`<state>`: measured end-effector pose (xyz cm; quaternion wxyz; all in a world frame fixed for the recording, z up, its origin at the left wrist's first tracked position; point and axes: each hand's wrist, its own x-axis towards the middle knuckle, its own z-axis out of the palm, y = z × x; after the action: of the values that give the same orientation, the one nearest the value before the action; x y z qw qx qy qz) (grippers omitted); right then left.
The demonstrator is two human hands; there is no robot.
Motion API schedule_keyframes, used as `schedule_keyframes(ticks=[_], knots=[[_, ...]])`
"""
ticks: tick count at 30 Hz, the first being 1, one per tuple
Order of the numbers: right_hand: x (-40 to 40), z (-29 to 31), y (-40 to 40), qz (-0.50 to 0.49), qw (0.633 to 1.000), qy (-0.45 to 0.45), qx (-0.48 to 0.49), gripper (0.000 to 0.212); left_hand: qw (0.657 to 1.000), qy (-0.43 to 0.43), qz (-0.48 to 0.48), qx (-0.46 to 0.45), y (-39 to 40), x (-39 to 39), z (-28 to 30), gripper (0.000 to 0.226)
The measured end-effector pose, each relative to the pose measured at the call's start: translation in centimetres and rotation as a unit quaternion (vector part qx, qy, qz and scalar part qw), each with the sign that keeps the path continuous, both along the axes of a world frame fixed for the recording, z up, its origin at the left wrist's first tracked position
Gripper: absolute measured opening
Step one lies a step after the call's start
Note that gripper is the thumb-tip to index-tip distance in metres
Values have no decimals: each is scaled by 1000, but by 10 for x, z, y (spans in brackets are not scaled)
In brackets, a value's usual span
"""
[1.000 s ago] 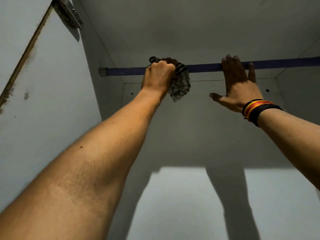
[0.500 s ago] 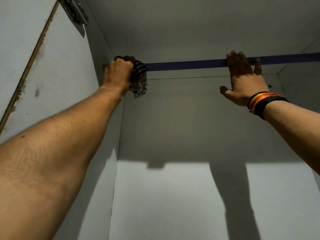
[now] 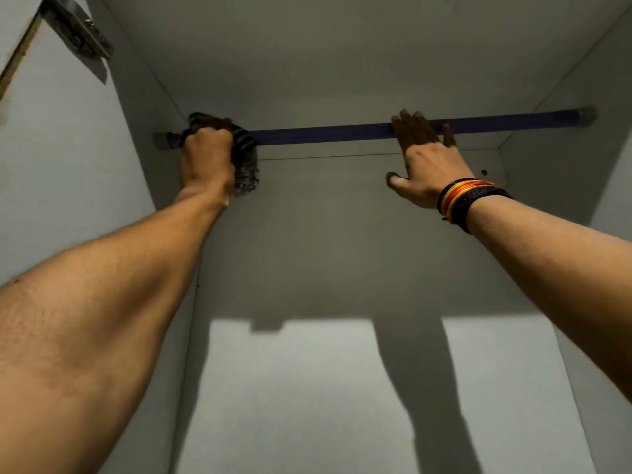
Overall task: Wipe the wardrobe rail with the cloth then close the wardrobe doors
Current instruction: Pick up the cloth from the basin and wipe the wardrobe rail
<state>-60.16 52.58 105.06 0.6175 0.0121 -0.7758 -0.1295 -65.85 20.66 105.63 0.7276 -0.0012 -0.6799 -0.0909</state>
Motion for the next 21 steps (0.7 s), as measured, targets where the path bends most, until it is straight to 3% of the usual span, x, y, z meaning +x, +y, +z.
schedule_keyframes(ticks=[3, 7, 10, 13, 16, 19, 21], knots=[[-1, -12, -8, 115, 991, 57, -40, 80, 997, 18, 0, -69, 52, 18, 3, 24], [-5, -30, -18, 258, 948, 157, -102, 57, 992, 18, -38, -121, 131, 46, 7, 27], [-5, -33, -18, 323, 915, 108, -219, 52, 982, 30, -73, -170, 174, 62, 8, 24], [-4, -32, -12, 412, 849, 59, -325, 41, 972, 32, -121, -197, 196, 71, 7, 21], [-1, -29, -2, 494, 783, 68, -371, 23, 960, 31, -183, -209, 201, 68, 6, 18], [9, -33, 4, 534, 747, 56, -392, 21, 959, 37, -227, -167, 190, 54, 4, 44], [15, -37, 4, 559, 735, 31, -383, 20, 939, 18, -331, -88, 180, 46, -6, 71]])
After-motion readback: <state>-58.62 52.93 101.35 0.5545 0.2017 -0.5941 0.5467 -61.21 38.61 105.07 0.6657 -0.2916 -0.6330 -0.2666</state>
